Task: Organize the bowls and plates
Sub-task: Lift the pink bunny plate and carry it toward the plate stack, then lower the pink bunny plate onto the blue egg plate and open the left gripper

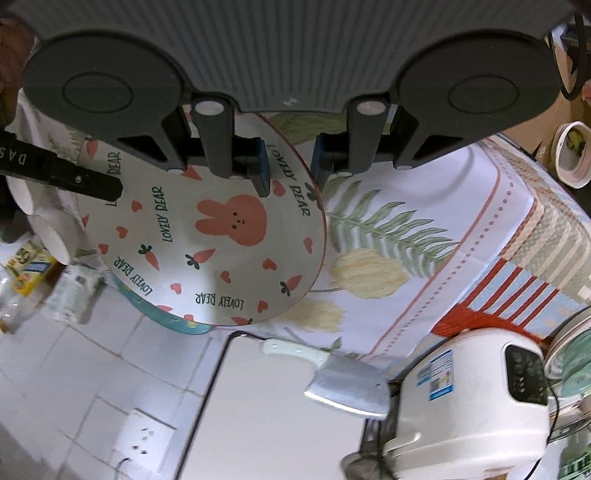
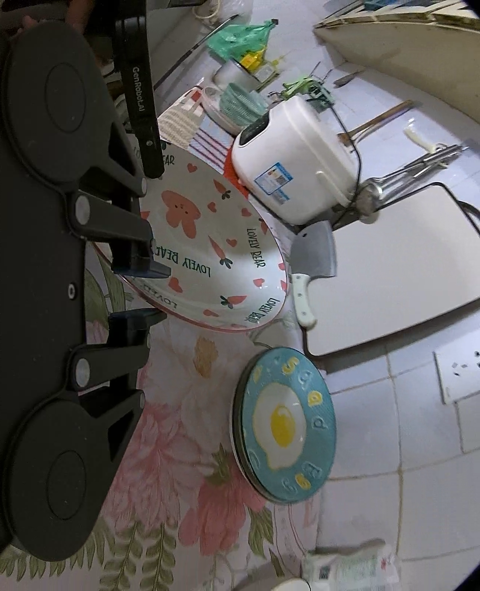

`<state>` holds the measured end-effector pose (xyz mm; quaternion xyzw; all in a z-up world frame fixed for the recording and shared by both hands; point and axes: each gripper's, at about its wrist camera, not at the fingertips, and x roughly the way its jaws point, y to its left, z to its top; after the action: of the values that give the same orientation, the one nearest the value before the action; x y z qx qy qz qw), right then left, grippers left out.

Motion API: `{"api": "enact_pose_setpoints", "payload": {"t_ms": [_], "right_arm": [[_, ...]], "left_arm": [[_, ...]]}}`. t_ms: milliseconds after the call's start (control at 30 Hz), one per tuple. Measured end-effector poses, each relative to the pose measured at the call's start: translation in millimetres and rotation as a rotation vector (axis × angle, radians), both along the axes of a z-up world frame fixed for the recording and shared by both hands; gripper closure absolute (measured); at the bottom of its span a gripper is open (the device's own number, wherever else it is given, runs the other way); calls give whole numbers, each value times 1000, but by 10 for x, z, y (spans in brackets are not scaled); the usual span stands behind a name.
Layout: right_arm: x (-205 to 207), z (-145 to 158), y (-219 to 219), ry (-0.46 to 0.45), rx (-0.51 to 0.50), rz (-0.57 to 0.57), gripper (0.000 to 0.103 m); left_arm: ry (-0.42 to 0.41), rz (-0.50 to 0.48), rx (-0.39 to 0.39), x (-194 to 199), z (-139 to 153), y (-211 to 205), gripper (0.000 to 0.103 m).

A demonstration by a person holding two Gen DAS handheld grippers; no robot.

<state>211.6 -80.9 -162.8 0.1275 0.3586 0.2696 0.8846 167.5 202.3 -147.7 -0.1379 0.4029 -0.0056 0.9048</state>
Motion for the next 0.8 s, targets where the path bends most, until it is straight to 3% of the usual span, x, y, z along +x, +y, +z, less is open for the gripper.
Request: {"api": "enact_pose_setpoints", "payload": {"t_ms": [400,600,800], "right_arm": [[-28,354,-353,-71,20,-11,81],[160,528,-572,-93,39,-24,82],[325,655,-799,-141,39,-59,82]], "left_arm": [[-34,-26,-4,106,416,-291,82],[-45,-36,8,363,642,-482,82],[-33,-50,-34,719,731,-649,82]]}}
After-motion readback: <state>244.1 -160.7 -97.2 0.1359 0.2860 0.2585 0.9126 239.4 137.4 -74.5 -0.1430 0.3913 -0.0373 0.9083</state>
